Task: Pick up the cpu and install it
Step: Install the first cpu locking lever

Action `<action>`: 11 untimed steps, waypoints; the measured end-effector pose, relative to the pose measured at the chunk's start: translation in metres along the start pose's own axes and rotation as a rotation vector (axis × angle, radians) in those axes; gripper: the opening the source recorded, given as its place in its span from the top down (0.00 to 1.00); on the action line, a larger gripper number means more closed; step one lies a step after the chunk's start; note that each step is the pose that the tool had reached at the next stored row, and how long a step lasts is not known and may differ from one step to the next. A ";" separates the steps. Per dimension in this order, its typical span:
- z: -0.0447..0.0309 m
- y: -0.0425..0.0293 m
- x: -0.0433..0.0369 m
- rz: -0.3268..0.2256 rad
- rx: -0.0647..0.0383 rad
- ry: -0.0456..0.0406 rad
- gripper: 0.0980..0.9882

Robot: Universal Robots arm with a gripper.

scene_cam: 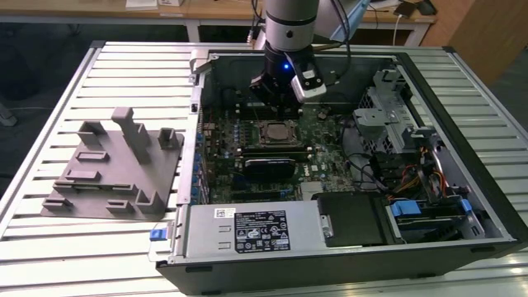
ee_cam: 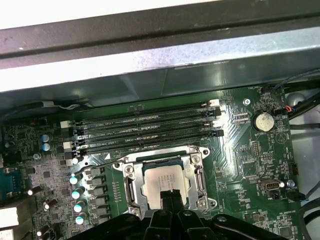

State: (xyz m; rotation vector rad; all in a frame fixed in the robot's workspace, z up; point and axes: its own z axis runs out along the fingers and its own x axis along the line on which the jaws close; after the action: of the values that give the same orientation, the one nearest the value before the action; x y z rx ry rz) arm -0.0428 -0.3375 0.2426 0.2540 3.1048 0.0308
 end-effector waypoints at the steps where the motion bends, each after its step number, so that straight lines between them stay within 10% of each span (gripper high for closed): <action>1: -0.0001 0.0000 0.0000 0.000 0.000 0.0000 0.99; 11: -0.0006 -0.0024 0.0148 0.000 0.000 0.0000 0.99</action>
State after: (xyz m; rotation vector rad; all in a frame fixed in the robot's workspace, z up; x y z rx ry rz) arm -0.0578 -0.3375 0.2428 0.2539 3.1049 0.0306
